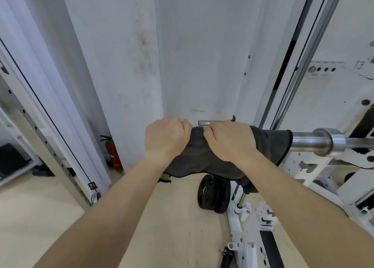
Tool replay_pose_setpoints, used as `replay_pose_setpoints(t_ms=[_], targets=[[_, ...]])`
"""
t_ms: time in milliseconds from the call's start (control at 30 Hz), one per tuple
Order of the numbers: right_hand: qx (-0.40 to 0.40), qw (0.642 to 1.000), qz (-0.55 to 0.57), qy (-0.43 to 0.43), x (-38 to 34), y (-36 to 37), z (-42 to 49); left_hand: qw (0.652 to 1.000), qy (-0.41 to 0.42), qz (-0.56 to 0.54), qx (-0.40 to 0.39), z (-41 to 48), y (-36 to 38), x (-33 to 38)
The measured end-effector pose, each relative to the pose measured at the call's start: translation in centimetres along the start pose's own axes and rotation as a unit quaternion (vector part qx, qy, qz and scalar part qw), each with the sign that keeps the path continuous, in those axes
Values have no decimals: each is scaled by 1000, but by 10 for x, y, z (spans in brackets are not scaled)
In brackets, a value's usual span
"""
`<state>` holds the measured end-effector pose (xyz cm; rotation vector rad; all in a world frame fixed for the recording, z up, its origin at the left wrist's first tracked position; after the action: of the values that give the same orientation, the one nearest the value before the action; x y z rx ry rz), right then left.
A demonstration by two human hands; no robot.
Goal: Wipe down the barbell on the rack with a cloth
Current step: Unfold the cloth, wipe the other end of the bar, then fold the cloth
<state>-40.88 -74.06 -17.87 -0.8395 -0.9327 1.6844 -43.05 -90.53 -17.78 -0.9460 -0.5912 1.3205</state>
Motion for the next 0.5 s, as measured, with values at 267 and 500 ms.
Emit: replay_pose_setpoints(t_ms=[267,500], targets=[[-12,999,8,33,6,2,8,995,81,39,-52,11,1,14],[-1,1000,-25,1,48,-16,-22,999,26,41,3,8,-1,47]])
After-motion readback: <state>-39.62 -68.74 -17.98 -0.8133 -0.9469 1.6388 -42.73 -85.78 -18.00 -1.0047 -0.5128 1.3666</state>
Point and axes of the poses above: each hand's wrist, its own z-axis towards the middle knuckle, its own y-axis out of the palm, x = y × z, the point moved 3 cm from there along z, towards the middle knuckle, and after that the axes turned 12 degrees about z, right-handed, at the moved point
